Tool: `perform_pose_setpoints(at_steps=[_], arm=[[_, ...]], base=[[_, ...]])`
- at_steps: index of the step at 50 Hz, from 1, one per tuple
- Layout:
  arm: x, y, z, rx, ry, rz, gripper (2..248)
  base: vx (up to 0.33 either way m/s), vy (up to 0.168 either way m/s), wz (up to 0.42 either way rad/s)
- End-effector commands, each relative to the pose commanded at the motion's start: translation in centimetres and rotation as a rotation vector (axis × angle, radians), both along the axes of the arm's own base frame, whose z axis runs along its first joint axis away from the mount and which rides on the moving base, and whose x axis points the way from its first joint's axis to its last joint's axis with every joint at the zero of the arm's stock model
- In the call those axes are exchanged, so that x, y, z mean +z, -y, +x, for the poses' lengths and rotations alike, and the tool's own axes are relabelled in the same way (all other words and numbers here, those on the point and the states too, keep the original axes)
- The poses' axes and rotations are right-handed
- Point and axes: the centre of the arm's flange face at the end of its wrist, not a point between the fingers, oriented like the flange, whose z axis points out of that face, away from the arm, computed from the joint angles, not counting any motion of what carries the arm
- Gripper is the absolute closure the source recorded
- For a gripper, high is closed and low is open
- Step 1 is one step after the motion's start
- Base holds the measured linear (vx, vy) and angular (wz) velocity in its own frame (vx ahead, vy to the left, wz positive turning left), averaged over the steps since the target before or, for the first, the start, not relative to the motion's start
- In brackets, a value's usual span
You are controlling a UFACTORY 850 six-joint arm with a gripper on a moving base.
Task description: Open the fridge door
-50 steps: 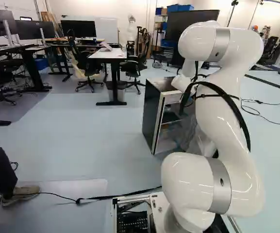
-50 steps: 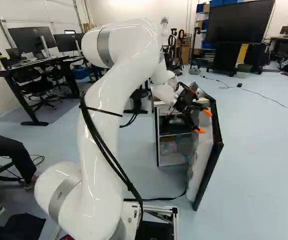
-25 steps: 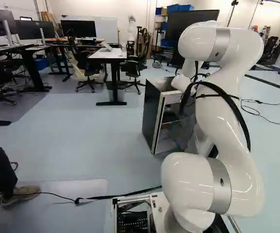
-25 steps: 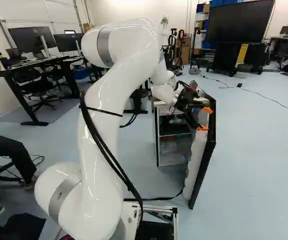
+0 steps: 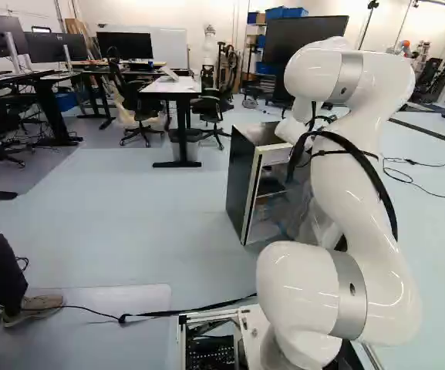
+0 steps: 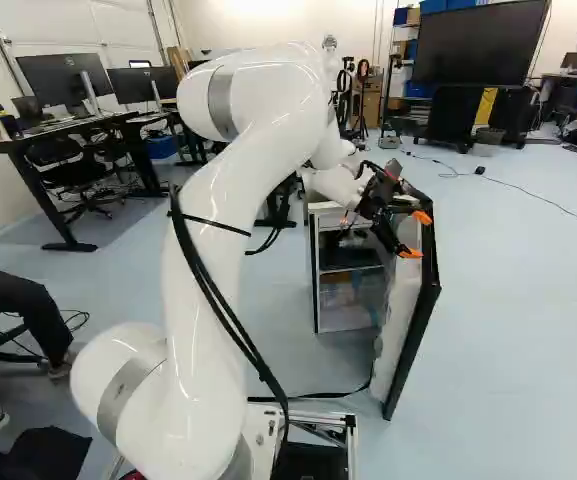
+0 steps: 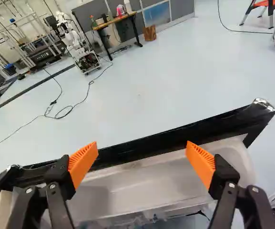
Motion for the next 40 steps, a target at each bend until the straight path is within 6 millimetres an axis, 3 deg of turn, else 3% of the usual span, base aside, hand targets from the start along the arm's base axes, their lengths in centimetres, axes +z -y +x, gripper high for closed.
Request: perform_pose_setpoints(at_steps=[40], arm=[[-0.1, 8.6, 2.2, -0.103, 0.090, -0.040, 3]], base=[[0.000, 0.000, 0.000]])
